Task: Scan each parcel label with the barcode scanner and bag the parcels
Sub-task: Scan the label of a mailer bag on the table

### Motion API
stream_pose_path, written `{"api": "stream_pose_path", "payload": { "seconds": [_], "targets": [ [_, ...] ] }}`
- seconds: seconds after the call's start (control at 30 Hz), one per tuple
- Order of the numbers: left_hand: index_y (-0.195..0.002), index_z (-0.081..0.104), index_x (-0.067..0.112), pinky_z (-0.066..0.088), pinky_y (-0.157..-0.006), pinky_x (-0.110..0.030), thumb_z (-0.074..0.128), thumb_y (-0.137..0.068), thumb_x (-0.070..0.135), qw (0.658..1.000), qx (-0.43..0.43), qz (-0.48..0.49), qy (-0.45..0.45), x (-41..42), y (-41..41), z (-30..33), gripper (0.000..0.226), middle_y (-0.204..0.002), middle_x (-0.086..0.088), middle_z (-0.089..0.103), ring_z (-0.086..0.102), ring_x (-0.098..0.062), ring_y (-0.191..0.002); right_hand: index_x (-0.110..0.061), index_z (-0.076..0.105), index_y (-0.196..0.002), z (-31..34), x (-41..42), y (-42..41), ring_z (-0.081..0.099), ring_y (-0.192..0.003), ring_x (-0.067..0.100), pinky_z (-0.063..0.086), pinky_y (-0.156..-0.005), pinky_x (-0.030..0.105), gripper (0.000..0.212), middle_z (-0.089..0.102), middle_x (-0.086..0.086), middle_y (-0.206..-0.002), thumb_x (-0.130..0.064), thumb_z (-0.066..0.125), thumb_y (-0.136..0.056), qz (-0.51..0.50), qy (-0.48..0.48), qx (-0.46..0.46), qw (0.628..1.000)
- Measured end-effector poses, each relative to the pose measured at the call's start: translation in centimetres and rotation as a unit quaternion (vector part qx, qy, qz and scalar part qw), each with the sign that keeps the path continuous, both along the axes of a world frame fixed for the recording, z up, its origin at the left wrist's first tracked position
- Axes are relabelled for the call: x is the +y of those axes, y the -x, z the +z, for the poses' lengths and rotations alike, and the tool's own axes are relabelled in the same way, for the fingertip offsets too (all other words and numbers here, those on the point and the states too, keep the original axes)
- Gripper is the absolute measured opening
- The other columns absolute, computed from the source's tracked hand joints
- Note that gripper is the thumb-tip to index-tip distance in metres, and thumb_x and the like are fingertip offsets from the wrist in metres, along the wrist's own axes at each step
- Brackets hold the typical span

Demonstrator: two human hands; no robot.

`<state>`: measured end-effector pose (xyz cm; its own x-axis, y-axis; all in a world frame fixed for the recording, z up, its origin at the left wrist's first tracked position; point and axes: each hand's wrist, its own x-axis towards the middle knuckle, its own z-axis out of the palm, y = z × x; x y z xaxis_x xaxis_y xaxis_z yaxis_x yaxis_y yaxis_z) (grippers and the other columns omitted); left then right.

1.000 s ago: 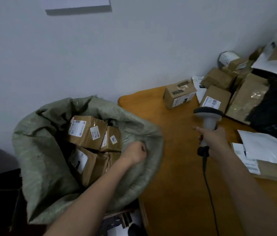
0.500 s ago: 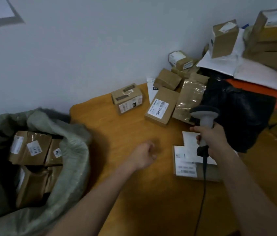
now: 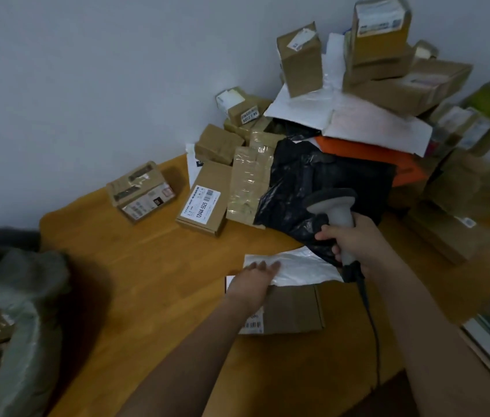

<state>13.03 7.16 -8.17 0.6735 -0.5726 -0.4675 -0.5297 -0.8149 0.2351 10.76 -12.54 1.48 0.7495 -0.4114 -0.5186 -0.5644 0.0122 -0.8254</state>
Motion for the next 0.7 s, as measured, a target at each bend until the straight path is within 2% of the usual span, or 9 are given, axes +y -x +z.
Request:
{"api": "stream_pose_path", "payload": {
  "seconds": [0.07, 0.13, 0.23, 0.33, 0.37, 0.43, 0.5, 0.6, 0.7],
  "targets": [
    [-0.153, 0.019, 0.025, 0.046, -0.092, -0.036, 0.045, -0.093, -0.001, 0.998, 0.008, 0.05, 0.044, 0.8, -0.6, 1.3, 0.07, -0.141, -0.014, 0.045, 0.05, -0.03, -0.123, -0.008, 0.062, -0.106, 0.2, -0.2, -0.1, 0.046, -0.043, 0.009, 0.042, -0.04, 0.021, 0.022, 0.058, 0.009, -0.072, -0.004, 0.071, -0.086, -0.005, -0.01, -0.012, 1.0],
    [-0.149, 0.028, 0.03, 0.047, -0.078, -0.027, 0.048, -0.092, 0.0, 0.988, 0.015, 0.126, 0.091, 2.2, -1.6, 2.3, 0.067, -0.127, -0.009, 0.056, 0.058, -0.021, -0.103, -0.008, 0.061, -0.11, 0.8, -0.1, -0.4, 0.048, -0.047, 0.011, 0.044, -0.041, 0.021, 0.028, 0.057, 0.009, -0.072, -0.005, 0.073, -0.085, -0.018, -0.016, -0.03, 0.999],
    [-0.14, 0.043, 0.027, 0.051, -0.076, -0.025, 0.051, -0.092, 0.003, 0.951, 0.028, 0.243, 0.191, 4.6, -3.0, 4.3, 0.054, -0.122, -0.001, 0.061, 0.057, -0.013, -0.1, -0.007, 0.06, -0.11, 1.9, 0.4, -1.3, 0.048, -0.049, 0.012, 0.045, -0.044, 0.022, 0.028, 0.06, 0.01, -0.076, -0.006, 0.073, -0.085, -0.024, -0.022, -0.066, 0.997],
    [-0.127, 0.054, 0.015, 0.046, -0.066, -0.016, 0.045, -0.094, -0.004, 0.868, 0.058, 0.378, 0.316, 7.1, -3.6, 6.7, 0.038, -0.117, -0.004, 0.063, 0.058, -0.016, -0.101, -0.006, 0.062, -0.106, 3.3, 1.8, -2.2, 0.048, -0.049, 0.01, 0.045, -0.044, 0.022, 0.024, 0.061, 0.009, -0.078, -0.007, 0.073, -0.085, -0.03, -0.026, -0.1, 0.994],
    [-0.121, 0.056, 0.014, 0.05, -0.07, -0.02, 0.045, -0.096, -0.003, 0.831, 0.081, 0.416, 0.361, 7.8, -3.7, 7.7, 0.032, -0.115, -0.005, 0.065, 0.06, -0.019, -0.103, -0.006, 0.063, -0.104, 3.7, 2.5, -2.6, 0.048, -0.05, 0.01, 0.045, -0.045, 0.023, 0.022, 0.059, 0.009, -0.076, -0.007, 0.073, -0.085, -0.028, -0.025, -0.111, 0.993],
    [-0.12, 0.057, 0.009, 0.056, -0.085, -0.038, 0.048, -0.096, -0.004, 0.746, 0.15, 0.475, 0.442, 9.2, -3.9, 9.3, 0.029, -0.119, -0.011, 0.066, 0.064, -0.025, -0.106, -0.007, 0.063, -0.098, 4.7, 4.1, -3.4, 0.049, -0.052, 0.012, 0.045, -0.049, 0.027, 0.017, 0.057, 0.007, -0.073, -0.009, 0.074, -0.085, -0.015, -0.022, -0.13, 0.991],
    [-0.122, 0.057, 0.008, 0.055, -0.089, -0.046, 0.048, -0.095, -0.007, 0.68, 0.211, 0.5, 0.493, 10.5, -3.9, 10.7, 0.032, -0.119, -0.014, 0.067, 0.066, -0.03, -0.105, -0.01, 0.062, -0.095, 5.5, 6.0, -4.0, 0.05, -0.054, 0.012, 0.044, -0.05, 0.027, 0.016, 0.057, 0.006, -0.073, -0.012, 0.075, -0.085, 0.005, -0.02, -0.146, 0.989],
    [-0.121, 0.058, 0.008, 0.054, -0.09, -0.05, 0.047, -0.094, -0.01, 0.621, 0.27, 0.485, 0.553, 12.1, -3.5, 12.5, 0.035, -0.119, -0.017, 0.067, 0.065, -0.035, -0.108, -0.01, 0.062, -0.102, 6.6, 9.1, -4.1, 0.051, -0.056, 0.011, 0.046, -0.051, 0.026, 0.026, 0.059, 0.003, -0.076, -0.016, 0.078, -0.082, 0.034, -0.032, -0.16, 0.986],
    [-0.124, 0.056, 0.008, 0.055, -0.088, -0.049, 0.046, -0.093, -0.011, 0.577, 0.3, 0.478, 0.59, 13.0, -3.1, 13.9, 0.038, -0.121, -0.016, 0.067, 0.064, -0.035, -0.111, -0.007, 0.06, -0.106, 7.5, 11.2, -4.1, 0.051, -0.055, 0.011, 0.047, -0.051, 0.026, 0.032, 0.057, 0.003, -0.073, -0.013, 0.079, -0.081, 0.055, -0.042, -0.165, 0.984]
  ]
}}
